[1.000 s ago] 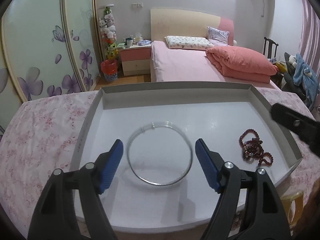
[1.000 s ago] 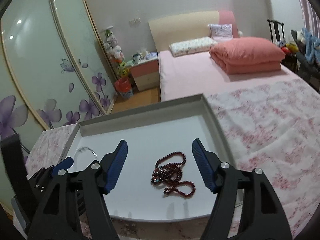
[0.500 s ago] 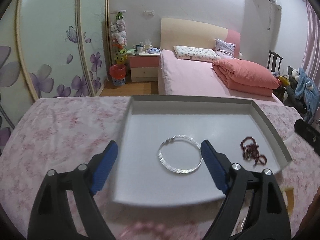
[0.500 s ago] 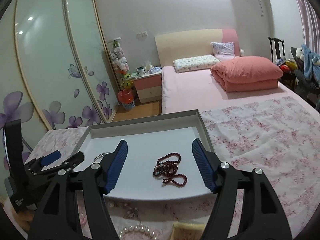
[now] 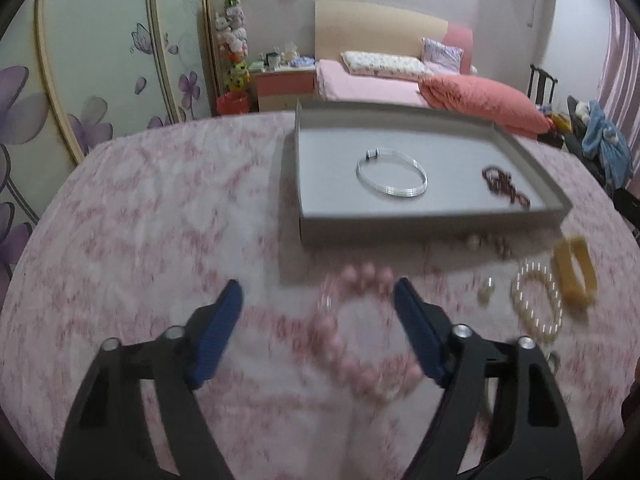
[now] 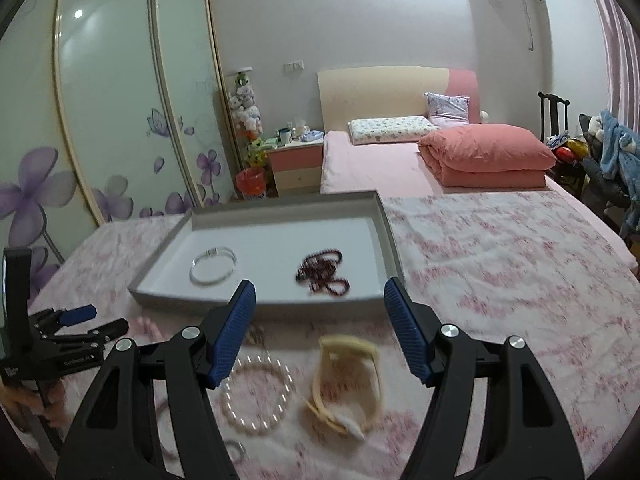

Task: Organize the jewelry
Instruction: 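Grasp the pink bead bracelet with the left tool while the right tool grasps the yellow watch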

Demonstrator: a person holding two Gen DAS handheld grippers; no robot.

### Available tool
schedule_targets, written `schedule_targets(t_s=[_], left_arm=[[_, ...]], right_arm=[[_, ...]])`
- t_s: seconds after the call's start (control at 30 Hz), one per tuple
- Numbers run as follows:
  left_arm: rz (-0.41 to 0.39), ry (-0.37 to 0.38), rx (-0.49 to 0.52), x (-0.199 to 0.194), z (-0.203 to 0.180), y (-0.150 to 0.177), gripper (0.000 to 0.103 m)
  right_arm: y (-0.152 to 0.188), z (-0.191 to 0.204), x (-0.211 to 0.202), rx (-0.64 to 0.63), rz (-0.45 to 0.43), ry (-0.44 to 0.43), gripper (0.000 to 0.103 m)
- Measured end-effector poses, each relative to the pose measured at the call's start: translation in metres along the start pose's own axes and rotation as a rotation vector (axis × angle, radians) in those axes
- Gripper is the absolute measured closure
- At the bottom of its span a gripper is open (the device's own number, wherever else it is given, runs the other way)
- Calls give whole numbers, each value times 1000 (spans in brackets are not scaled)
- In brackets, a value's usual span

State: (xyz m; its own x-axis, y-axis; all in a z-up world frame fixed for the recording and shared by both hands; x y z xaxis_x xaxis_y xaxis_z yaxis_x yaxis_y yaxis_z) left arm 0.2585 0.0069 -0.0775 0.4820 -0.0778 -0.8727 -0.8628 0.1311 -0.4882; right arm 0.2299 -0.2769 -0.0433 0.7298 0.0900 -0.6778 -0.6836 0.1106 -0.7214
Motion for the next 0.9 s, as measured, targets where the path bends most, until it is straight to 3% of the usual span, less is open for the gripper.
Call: schedule_targets(t_s=[0.3, 0.47, 0.63, 0.9], left_arm=[[62, 0, 14, 18, -10, 10, 52], [47, -29, 2, 23, -6, 8, 61], [33, -38, 8, 22, -8, 6, 88], [4, -12, 2, 13, -2, 9, 89]], right_arm=[[16, -11, 0, 25, 25, 3, 35], [19, -19, 2, 43, 28, 12, 35], [21, -31, 5, 72, 38, 23, 35], [28, -39, 10, 73, 79, 38, 35]])
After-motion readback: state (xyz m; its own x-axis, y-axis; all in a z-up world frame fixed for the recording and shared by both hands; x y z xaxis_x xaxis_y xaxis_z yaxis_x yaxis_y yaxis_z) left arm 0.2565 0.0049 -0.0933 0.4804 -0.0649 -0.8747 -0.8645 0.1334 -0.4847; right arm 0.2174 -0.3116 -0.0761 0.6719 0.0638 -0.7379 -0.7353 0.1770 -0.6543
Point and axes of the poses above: each gripper's, at about its wrist camera, not at the fingertips, and x roughly the way its jaws point, z to its left, y to its underside, the point moved 2 cm from there along x, roughly the way its jaws point, and after that the axes turned 11 degrees about z, right-handed, at the moved point
